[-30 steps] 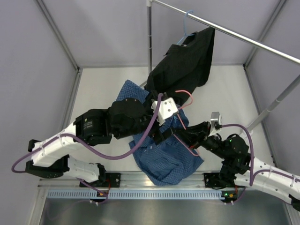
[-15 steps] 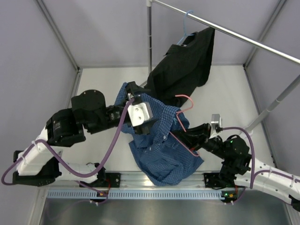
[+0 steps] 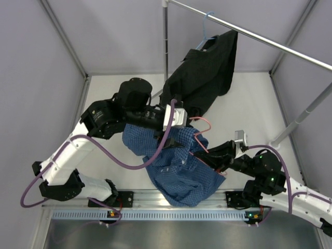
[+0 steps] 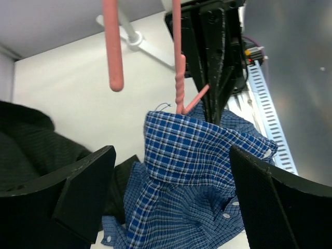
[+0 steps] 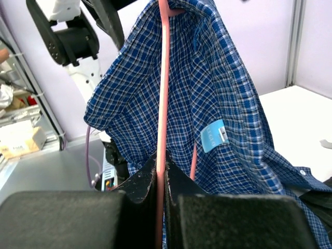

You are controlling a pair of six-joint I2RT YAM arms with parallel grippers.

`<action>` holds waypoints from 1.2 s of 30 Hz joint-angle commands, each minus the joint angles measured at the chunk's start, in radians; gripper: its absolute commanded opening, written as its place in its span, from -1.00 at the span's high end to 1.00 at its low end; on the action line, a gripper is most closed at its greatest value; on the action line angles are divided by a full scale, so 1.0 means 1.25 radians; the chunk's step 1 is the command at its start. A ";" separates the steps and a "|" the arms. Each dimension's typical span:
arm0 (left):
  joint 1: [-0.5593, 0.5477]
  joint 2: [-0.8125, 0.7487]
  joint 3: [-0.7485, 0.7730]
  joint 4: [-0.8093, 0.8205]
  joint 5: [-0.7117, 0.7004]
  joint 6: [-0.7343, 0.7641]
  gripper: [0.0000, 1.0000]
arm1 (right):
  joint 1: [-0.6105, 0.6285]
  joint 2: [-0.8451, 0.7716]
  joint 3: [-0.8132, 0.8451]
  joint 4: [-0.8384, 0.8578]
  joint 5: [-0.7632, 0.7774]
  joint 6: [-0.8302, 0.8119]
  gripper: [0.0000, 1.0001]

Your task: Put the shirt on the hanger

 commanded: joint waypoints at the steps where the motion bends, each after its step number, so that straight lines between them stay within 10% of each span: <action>1: 0.004 0.010 0.009 -0.034 0.121 -0.006 -0.86 | 0.014 -0.014 0.057 -0.016 -0.034 -0.037 1.00; 21: 0.035 0.015 -0.040 -0.037 0.210 -0.054 -0.18 | 0.013 -0.021 0.060 -0.003 -0.123 -0.089 1.00; 29: 0.035 0.011 -0.045 -0.037 0.220 -0.051 1.00 | 0.014 -0.014 0.067 -0.011 -0.123 -0.103 1.00; 36: 0.035 -0.004 -0.086 -0.037 0.205 -0.033 1.00 | 0.014 -0.056 0.072 -0.034 -0.096 -0.111 1.00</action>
